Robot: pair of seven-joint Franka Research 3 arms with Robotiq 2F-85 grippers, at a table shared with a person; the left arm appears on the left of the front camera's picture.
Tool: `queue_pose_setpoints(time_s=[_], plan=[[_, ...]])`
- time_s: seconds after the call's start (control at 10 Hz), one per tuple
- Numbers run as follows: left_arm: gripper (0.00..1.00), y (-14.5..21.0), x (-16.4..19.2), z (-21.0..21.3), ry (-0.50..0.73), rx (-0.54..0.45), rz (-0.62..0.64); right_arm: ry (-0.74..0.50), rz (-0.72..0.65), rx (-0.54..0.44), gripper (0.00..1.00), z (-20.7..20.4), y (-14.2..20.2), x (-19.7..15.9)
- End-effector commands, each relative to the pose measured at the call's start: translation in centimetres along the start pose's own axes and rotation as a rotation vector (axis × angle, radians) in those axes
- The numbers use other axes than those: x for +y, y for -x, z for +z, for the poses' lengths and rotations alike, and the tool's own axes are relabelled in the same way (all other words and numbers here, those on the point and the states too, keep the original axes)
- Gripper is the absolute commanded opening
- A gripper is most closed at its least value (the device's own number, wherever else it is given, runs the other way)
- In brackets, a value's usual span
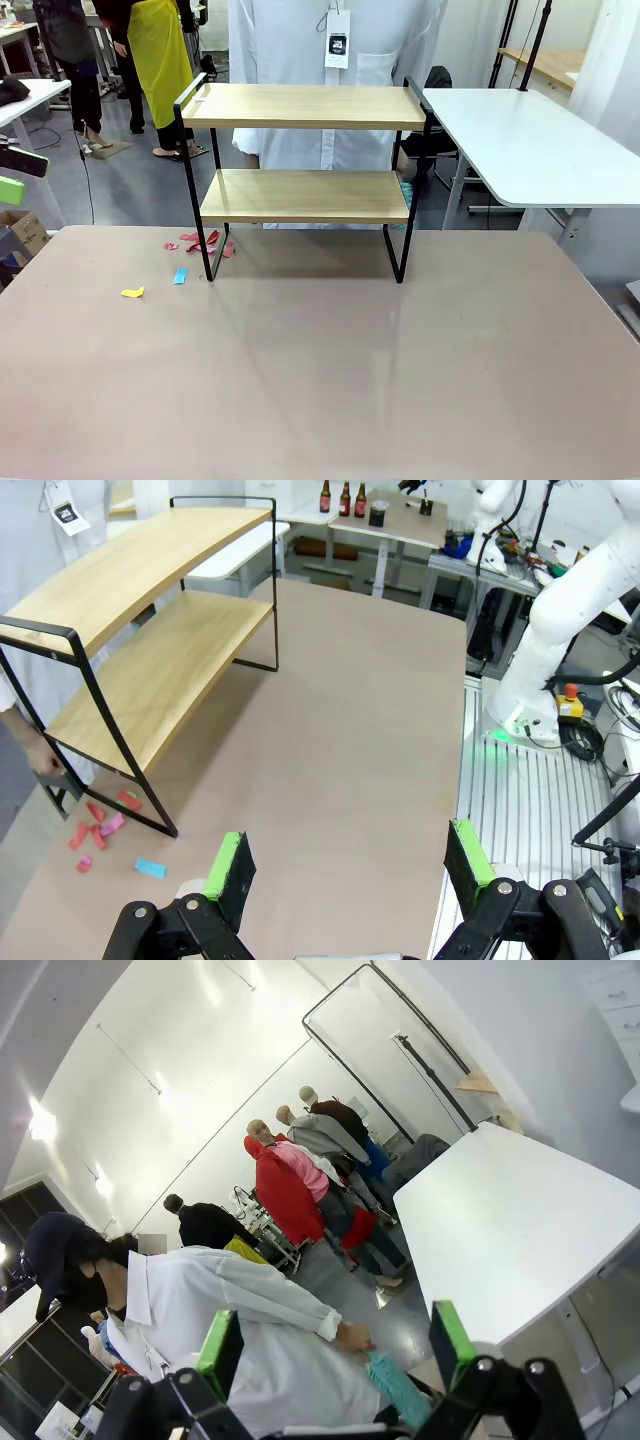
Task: Clean the shelf.
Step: Hand the Duster back to the human.
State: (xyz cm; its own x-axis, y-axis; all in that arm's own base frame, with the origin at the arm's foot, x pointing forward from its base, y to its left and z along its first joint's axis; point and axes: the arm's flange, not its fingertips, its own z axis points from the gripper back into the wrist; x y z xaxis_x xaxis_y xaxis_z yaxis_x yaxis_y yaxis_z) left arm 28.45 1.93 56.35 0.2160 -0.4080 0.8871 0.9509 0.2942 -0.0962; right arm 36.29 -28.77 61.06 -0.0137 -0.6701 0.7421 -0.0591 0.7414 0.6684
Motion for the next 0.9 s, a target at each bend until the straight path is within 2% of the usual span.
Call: queue_pose_setpoints(time_s=[0.0, 0.8], plan=[[1.00, -0.24, 0.12, -0.08, 0.005, -0.024, -0.016, 0.009, 0.013, 0.001, 1.00, 0.19, 0.35, 0.17], [1.00, -0.24, 0.12, -0.08, 0.005, -0.024, -0.016, 0.009, 0.013, 0.001, 1.00, 0.19, 0.35, 0.17]])
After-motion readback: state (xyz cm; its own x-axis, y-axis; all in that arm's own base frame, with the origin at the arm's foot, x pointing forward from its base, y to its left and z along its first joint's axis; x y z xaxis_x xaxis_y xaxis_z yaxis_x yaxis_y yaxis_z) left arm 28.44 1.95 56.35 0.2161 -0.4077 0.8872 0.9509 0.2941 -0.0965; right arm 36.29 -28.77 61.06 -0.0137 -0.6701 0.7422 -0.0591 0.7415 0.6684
